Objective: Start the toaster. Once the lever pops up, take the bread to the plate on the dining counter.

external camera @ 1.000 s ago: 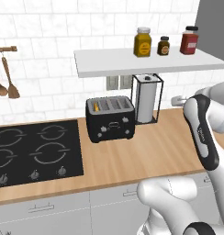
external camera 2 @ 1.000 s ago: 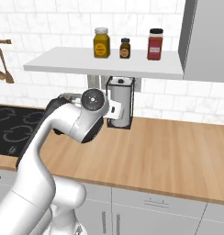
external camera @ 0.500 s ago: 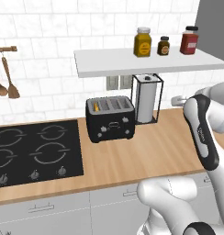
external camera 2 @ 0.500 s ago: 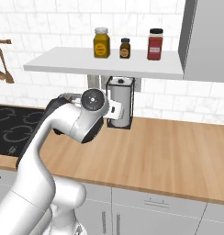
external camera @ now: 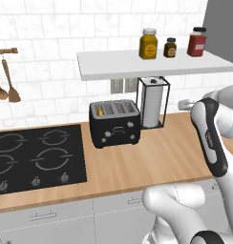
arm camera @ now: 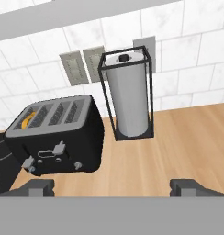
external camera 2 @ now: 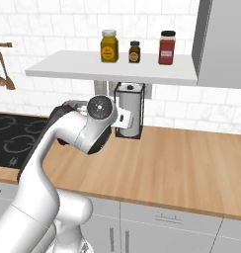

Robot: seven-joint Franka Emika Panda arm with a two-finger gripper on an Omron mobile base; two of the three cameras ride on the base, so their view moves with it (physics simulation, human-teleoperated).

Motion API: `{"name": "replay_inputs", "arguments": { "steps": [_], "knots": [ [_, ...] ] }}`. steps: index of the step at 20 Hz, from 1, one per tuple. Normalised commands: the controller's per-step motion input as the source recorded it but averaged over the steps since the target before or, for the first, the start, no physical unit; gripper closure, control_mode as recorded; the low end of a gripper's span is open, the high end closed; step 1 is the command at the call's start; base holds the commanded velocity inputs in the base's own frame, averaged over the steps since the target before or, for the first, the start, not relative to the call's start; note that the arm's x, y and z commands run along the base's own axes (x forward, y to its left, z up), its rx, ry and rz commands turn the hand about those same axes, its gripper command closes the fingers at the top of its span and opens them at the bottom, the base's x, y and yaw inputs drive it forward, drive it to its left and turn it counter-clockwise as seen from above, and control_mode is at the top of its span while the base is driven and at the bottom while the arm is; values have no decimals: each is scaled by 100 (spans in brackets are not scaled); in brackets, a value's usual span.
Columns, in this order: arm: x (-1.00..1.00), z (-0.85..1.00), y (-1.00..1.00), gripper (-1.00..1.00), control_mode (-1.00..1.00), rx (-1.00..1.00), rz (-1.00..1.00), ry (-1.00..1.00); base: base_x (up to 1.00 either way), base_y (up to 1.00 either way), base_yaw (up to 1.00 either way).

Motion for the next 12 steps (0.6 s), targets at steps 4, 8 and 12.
{"name": "replay_inputs", "arguments": {
  "steps": [4, 8, 12],
  "knots": [
    [0, 0, 0, -100, -100, 0, 0, 0, 0, 0, 0],
    [0, 0, 0, -100, -100, 0, 0, 0, 0, 0, 0],
    [0, 0, 0, -100, -100, 0, 0, 0, 0, 0, 0]
  ]
}}
